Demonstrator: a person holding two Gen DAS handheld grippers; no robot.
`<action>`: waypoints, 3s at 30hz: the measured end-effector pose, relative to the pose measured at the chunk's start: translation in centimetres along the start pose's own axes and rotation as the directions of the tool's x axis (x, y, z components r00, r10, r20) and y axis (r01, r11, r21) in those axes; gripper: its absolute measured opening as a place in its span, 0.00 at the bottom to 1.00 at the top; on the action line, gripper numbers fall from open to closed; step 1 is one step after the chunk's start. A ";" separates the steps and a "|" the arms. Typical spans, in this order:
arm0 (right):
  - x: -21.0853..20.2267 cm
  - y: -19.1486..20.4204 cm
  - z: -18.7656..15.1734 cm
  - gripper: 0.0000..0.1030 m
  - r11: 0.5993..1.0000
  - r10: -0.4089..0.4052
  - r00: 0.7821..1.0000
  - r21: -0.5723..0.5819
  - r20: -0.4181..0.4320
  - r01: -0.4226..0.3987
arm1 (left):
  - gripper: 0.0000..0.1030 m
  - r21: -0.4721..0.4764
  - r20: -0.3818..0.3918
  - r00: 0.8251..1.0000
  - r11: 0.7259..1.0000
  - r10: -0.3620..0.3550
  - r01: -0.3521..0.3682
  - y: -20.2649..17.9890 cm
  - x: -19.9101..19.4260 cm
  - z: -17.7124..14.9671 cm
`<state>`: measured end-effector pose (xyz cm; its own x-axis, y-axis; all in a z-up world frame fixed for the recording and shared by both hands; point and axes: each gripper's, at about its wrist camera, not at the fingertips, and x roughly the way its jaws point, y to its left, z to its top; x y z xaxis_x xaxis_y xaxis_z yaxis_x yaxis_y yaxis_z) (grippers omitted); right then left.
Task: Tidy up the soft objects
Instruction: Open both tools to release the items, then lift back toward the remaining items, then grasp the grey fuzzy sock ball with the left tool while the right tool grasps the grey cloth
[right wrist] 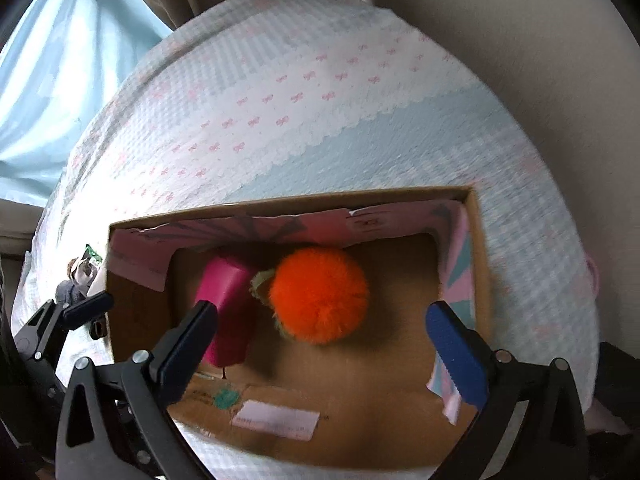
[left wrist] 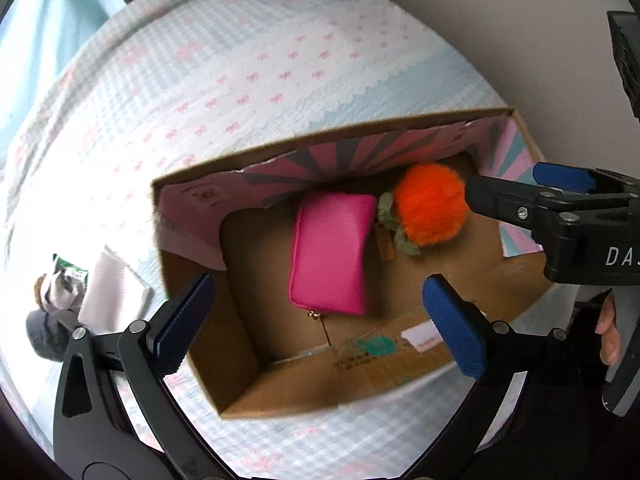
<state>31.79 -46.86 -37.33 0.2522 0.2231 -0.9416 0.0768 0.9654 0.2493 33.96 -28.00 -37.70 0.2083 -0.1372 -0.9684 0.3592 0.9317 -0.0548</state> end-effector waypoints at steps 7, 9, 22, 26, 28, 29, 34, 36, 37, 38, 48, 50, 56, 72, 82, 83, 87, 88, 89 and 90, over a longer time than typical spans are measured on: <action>-6.9 1.3 -1.2 1.00 0.998 -0.046 0.996 -0.030 0.075 0.049 | 1.00 -0.018 0.106 0.994 1.000 0.019 -0.017 0.3 -7.1 -1.4; -9.2 2.2 -1.8 1.00 0.995 -0.073 0.991 -0.052 0.112 0.079 | 1.00 -0.024 0.149 0.989 1.000 0.021 -0.018 0.6 -9.5 -1.9; -23.3 11.0 -8.7 1.00 0.988 -0.109 0.918 -0.060 0.381 0.142 | 1.00 -0.096 0.416 0.905 0.994 0.087 -0.052 5.9 -26.3 -9.5; -25.5 14.1 -11.2 1.00 0.990 -0.082 0.897 -0.069 0.435 0.124 | 1.00 -0.135 0.444 0.889 0.989 0.109 -0.053 8.7 -29.2 -12.8; -26.3 15.5 -12.5 1.00 0.992 -0.061 0.888 -0.075 0.456 0.106 | 1.00 -0.163 0.456 0.881 0.985 0.125 -0.056 10.6 -30.5 -14.8; -26.7 16.5 -13.2 1.00 0.992 -0.051 0.882 -0.082 0.469 0.101 | 1.00 -0.176 0.459 0.878 0.983 0.134 -0.058 11.4 -30.9 -15.6; -26.7 20.9 -15.6 1.00 0.985 -0.036 0.860 -0.129 0.509 0.118 | 0.99 -0.236 0.459 0.869 0.968 0.186 -0.082 16.2 -32.4 -19.5; -26.2 22.1 -16.0 1.00 0.985 -0.019 0.862 -0.139 0.506 0.103 | 0.99 -0.252 0.456 0.867 0.963 0.202 -0.091 18.1 -32.7 -20.7; -26.0 23.0 -16.3 1.00 0.985 -0.009 0.862 -0.143 0.508 0.095 | 0.99 -0.261 0.456 0.865 0.961 0.209 -0.095 19.2 -32.9 -21.4; -25.7 23.9 -16.5 1.00 0.985 -0.001 0.860 -0.147 0.510 0.088 | 0.99 -0.268 0.455 0.864 0.958 0.216 -0.098 20.2 -33.0 -22.0; -20.5 32.0 -17.2 1.00 0.982 0.066 0.874 -0.188 0.482 0.030 | 0.99 -0.305 0.438 0.857 0.942 0.271 -0.142 30.1 -30.8 -26.1; -18.7 33.9 -17.1 1.00 0.979 0.069 0.878 -0.202 0.473 0.032 | 0.99 -0.302 0.429 0.862 0.943 0.268 -0.143 31.7 -29.6 -26.4; -13.0 37.4 -15.9 1.00 0.975 0.095 0.880 -0.222 0.465 0.013 | 0.99 -0.294 0.388 0.888 0.947 0.245 -0.133 36.4 -24.0 -26.6; 2.0 41.3 -9.3 1.00 0.951 0.102 0.927 -0.307 0.361 0.015 | 0.97 -0.320 0.282 0.948 0.946 0.146 -0.050 42.2 -9.8 -21.8; 12.5 42.1 -4.5 0.80 0.932 0.124 0.959 -0.363 0.257 -0.023 | 0.86 -0.312 0.210 0.975 0.950 0.074 -0.005 43.9 -1.0 -18.6; 13.6 42.2 -4.3 0.77 0.925 0.129 0.962 -0.379 0.241 -0.028 | 0.85 -0.311 0.204 0.977 0.950 0.069 -0.002 44.0 -0.3 -18.4; 16.4 42.6 -4.2 0.66 0.899 0.154 0.970 -0.434 0.188 -0.058 | 0.80 -0.320 0.176 0.983 0.947 0.046 0.012 44.3 2.3 -17.9; 16.9 42.7 -4.3 0.62 0.894 0.154 0.972 -0.444 0.180 -0.059 | 0.79 -0.325 0.169 0.985 0.946 0.042 0.015 44.3 2.8 -17.9; 17.4 42.7 -4.4 0.56 0.888 0.153 0.974 -0.456 0.169 -0.060 | 0.78 -0.328 0.163 0.986 0.944 0.042 0.014 44.4 3.2 -17.8; 17.8 42.8 -4.5 0.52 0.884 0.153 0.975 -0.464 0.161 -0.062 | 0.78 -0.330 0.161 0.986 0.944 0.045 0.011 44.5 3.5 -17.8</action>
<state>35.26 -0.97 -44.41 0.4131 0.3434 -0.8434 -0.3950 0.9021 0.1738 34.53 18.95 -47.87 0.3679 -0.1478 -0.9181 0.0409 0.9889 -0.1428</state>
